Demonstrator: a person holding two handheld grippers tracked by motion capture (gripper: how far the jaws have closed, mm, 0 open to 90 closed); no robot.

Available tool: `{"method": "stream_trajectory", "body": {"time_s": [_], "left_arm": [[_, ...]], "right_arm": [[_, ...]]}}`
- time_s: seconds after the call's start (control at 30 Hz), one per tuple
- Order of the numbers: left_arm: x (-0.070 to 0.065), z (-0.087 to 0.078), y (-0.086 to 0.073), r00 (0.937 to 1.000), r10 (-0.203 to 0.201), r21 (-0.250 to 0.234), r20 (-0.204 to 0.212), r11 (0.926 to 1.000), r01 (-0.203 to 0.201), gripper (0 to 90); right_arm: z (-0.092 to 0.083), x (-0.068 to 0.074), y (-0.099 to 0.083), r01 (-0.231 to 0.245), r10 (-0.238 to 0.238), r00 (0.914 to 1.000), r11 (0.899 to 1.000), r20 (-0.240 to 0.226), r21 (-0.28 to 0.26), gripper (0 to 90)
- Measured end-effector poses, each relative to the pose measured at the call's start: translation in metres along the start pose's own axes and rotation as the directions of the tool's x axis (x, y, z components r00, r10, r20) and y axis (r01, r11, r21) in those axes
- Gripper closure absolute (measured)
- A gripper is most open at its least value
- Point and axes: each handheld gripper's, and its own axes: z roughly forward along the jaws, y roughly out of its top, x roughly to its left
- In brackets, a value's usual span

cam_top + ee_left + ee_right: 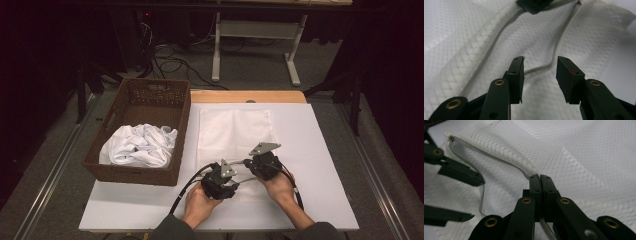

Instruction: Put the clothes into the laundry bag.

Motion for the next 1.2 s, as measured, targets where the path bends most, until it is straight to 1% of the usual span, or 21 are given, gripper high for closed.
{"method": "stream_trajectory", "body": {"time_s": [0.07,0.1,0.13,0.2,0.3,0.33,0.37,0.47,0.57,0.6,0.67,0.9,0.93,0.97,1.0,1.07,1.2], "left_arm": [[0.003,0.006,0.000,0.9999,-0.011,0.005,-0.010,0.9999,0.011,58.1],[0.004,0.008,-0.001,0.9998,-0.010,0.018,-0.015,0.9998,0.011,58.2],[0.005,0.011,-0.001,0.9998,-0.011,0.028,-0.018,0.9996,0.011,58.1],[0.005,0.014,-0.002,0.9996,-0.004,0.037,-0.027,0.9993,0.005,58.1],[0.005,0.018,-0.003,0.9995,-0.004,0.053,-0.030,0.9986,0.005,57.7],[0.005,0.018,-0.003,0.9994,0.003,0.058,-0.034,0.9983,-0.001,57.5],[0.005,0.018,-0.004,0.9993,0.009,0.058,-0.037,0.9983,-0.007,57.5],[0.005,0.019,-0.004,0.9993,0.010,0.060,-0.037,0.9982,-0.008,57.4],[0.005,0.019,-0.004,0.9992,0.012,0.060,-0.037,0.9982,-0.010,57.4],[0.005,0.019,-0.004,0.9991,0.013,0.058,-0.039,0.9983,-0.011,57.3],[0.004,0.018,-0.005,0.9990,0.012,0.056,-0.043,0.9984,-0.010,57.3],[0.004,0.019,-0.005,0.9991,0.006,0.052,-0.042,0.9986,-0.004,57.3],[0.004,0.019,-0.005,0.9991,0.005,0.052,-0.041,0.9986,-0.003,57.4],[0.004,0.019,-0.005,0.9991,0.005,0.052,-0.041,0.9987,-0.003,57.4],[0.005,0.019,-0.005,0.9991,0.009,0.052,-0.041,0.9986,-0.006,57.4],[0.004,0.019,-0.005,0.9991,0.006,0.052,-0.042,0.9987,-0.004,57.4],[0.004,0.019,-0.005,0.9991,0.006,0.052,-0.042,0.9986,-0.003,57.4]], "right_arm": [[0.000,0.000,0.001,-0.006,0.006,1.0000,1.000,-0.004,-0.004,89.8],[-0.001,-0.001,0.001,0.003,-0.003,1.0000,1.000,-0.008,-0.002,89.8],[-0.002,-0.001,0.001,-0.002,0.002,0.9999,1.000,-0.011,0.002,89.8],[-0.002,-0.001,0.002,-0.011,0.011,0.9999,1.000,-0.013,-0.001,89.8],[-0.001,-0.002,0.002,-0.006,0.006,0.9999,1.000,-0.016,0.007,89.8],[-0.001,-0.003,0.002,0.000,0.000,0.9999,1.000,-0.014,0.009,89.8],[-0.001,-0.004,0.002,-0.003,0.003,0.9998,1.000,-0.018,0.011,89.8],[-0.001,-0.005,0.002,-0.020,0.020,0.9995,1.000,-0.026,0.005,89.8],[-0.002,-0.005,0.003,-0.019,0.019,0.9996,1.000,-0.021,0.017,89.8],[-0.002,-0.004,0.004,-0.017,0.018,0.9995,1.000,-0.025,0.023,89.8],[-0.005,-0.005,0.005,-0.026,0.026,0.9993,0.999,-0.027,0.030,89.8],[-0.020,-0.016,0.013,-0.059,0.060,0.9976,0.997,-0.035,0.048,89.8],[-0.021,-0.017,0.015,-0.055,0.056,0.9978,0.997,-0.036,0.048,89.8],[-0.023,-0.019,0.017,-0.063,0.065,0.9971,0.996,-0.038,0.059,89.8],[-0.024,-0.020,0.018,-0.058,0.060,0.9975,0.996,-0.036,0.061,89.8],[-0.025,-0.022,0.022,-0.062,0.065,0.9973,0.996,-0.034,0.069,89.8],[-0.028,-0.025,0.028,-0.072,0.074,0.9968,0.995,-0.030,0.066,89.8]]}}
